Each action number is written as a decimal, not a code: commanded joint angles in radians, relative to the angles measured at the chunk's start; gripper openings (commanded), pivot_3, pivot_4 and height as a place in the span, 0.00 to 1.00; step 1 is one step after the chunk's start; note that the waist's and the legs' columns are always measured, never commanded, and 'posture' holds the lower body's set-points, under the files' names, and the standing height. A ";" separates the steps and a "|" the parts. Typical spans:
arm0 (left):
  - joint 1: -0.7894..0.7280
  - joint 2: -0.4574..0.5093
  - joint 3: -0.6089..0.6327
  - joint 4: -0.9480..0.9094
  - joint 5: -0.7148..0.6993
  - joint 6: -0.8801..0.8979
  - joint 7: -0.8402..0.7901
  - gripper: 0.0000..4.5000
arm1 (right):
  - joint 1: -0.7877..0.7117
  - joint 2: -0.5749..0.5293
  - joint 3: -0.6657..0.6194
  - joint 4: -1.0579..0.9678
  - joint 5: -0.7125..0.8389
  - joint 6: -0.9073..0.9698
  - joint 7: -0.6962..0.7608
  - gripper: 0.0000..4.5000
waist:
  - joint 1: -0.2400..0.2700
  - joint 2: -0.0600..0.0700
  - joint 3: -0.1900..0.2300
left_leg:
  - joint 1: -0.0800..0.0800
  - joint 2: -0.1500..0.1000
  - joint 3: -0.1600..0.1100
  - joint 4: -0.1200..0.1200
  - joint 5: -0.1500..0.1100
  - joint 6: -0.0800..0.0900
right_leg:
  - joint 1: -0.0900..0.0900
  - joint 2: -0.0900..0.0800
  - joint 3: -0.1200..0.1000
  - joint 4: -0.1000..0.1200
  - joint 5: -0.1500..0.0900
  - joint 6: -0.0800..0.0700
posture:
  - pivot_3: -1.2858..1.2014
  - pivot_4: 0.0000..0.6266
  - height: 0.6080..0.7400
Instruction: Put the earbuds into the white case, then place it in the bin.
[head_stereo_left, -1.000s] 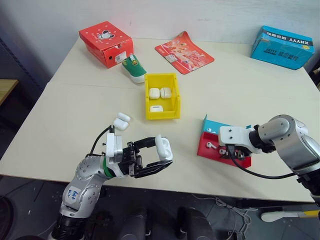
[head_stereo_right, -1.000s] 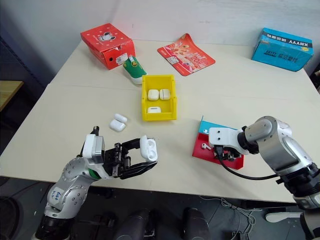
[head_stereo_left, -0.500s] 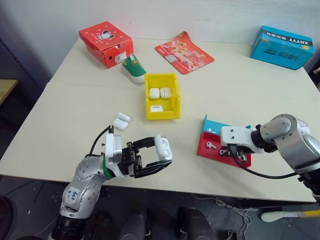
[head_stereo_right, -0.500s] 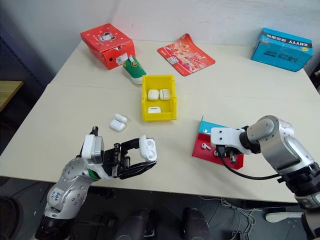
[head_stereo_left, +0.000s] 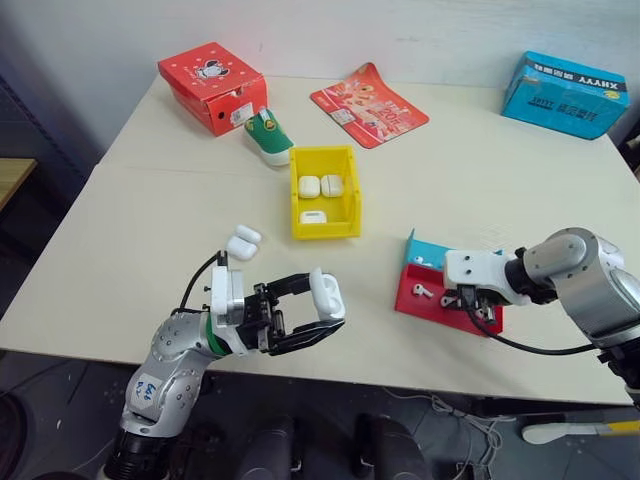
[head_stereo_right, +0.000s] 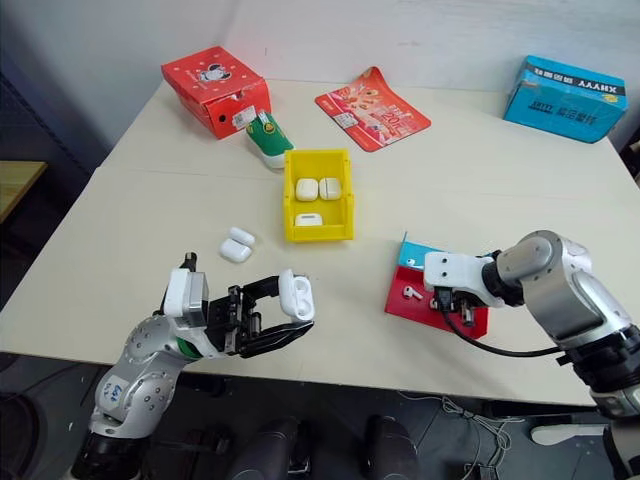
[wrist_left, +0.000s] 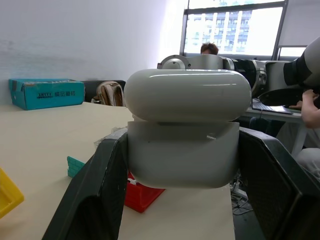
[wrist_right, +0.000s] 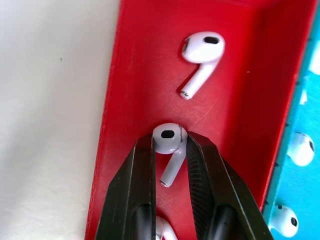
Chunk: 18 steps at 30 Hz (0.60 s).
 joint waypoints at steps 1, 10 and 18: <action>-0.038 0.000 0.015 -0.045 -0.116 0.052 -0.028 0.63 | 0.027 -0.012 -0.225 -0.066 0.236 0.050 0.081 0.10 | 0.001 0.001 0.000 | 0.000 0.000 0.000 0.000 0.001 0.002 | 0.000 0.000 0.000 0.000 0.000 0.000 | 0.52 0.24 1.00; -0.258 0.029 0.037 0.122 -0.209 0.153 -0.176 0.63 | 0.112 0.353 -0.624 -0.333 0.873 0.211 -0.192 0.10 | -0.004 -0.001 0.001 | -0.001 0.000 -0.002 0.000 0.002 0.004 | 0.001 0.000 -0.002 -0.001 0.000 0.000 | 0.52 0.24 1.00; -0.380 -0.044 0.045 0.228 -0.229 0.202 -0.213 0.63 | 0.066 0.620 -0.522 -0.463 0.960 0.043 -0.370 0.10 | -0.001 0.000 0.001 | -0.001 -0.001 -0.002 -0.002 0.003 0.005 | -0.001 0.001 -0.002 0.006 0.000 0.000 | 0.52 0.24 1.00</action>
